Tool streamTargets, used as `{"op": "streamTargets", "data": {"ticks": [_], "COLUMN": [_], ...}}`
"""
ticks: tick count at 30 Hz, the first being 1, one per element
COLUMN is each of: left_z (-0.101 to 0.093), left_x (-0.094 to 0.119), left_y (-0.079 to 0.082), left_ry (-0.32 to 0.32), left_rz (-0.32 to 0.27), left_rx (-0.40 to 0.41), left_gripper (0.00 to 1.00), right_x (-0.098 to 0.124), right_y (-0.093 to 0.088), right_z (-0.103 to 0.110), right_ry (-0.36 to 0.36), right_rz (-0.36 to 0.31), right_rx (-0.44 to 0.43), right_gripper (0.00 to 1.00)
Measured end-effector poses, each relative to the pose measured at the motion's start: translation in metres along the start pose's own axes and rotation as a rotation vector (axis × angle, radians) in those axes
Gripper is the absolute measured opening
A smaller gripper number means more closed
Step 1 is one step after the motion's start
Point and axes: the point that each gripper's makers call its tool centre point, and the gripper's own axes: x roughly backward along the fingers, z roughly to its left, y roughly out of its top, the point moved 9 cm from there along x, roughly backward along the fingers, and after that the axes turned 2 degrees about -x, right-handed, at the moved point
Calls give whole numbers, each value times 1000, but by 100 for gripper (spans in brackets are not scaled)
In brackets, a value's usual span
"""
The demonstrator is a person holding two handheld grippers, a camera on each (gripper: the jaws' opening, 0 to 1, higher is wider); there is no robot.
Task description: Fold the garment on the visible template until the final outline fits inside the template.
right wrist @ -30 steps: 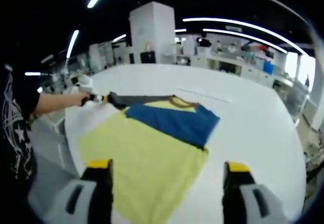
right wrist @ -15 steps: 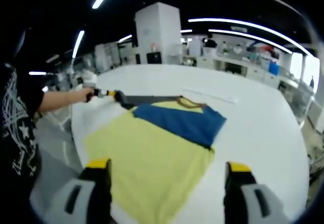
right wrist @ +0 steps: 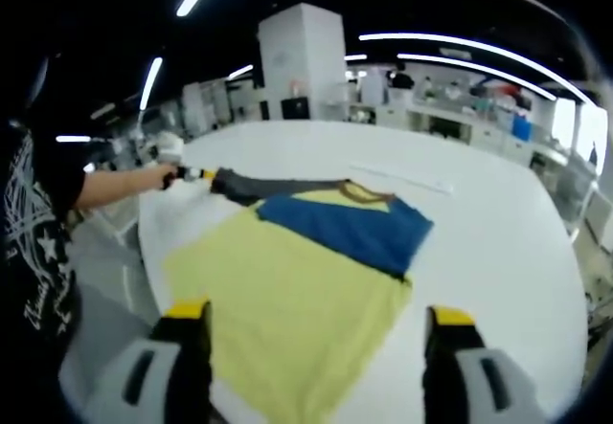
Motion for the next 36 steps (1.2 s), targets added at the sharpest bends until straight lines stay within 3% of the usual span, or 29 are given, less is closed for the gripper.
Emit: {"op": "streamTargets", "data": {"ticks": [5,9,12,20,24,30,32,36], "left_z": [1,-2,-7,-14,-17,-22,-22,-22], "left_x": [-6,-4,0,3,2,6,8,10], "left_y": [-2,-5,-10,-18,-23,-25,-22,-17], "left_ry": [21,24,18,-26,-26,-28,-27,-21], "left_rz": [22,30,45,79,99,108,90,82], "left_rx": [9,19,23,111,108,138,145,137], "left_gripper": [2,17,21,19,17,8,0,0], "right_x": [2,2,3,2,2,2,2,1], "right_y": [0,0,-1,-2,-3,-4,-4,-6], "right_z": [0,1,1,3,2,1,1,2], "right_ry": [-8,-13,-16,-11,-15,-18,-18,-16], "right_rz": [-1,1,3,2,1,2,1,1], "right_rx": [-5,-8,-11,-13,-21,-25,-26,-28], "right_gripper": [92,92,92,92,92,92,92,92]}}
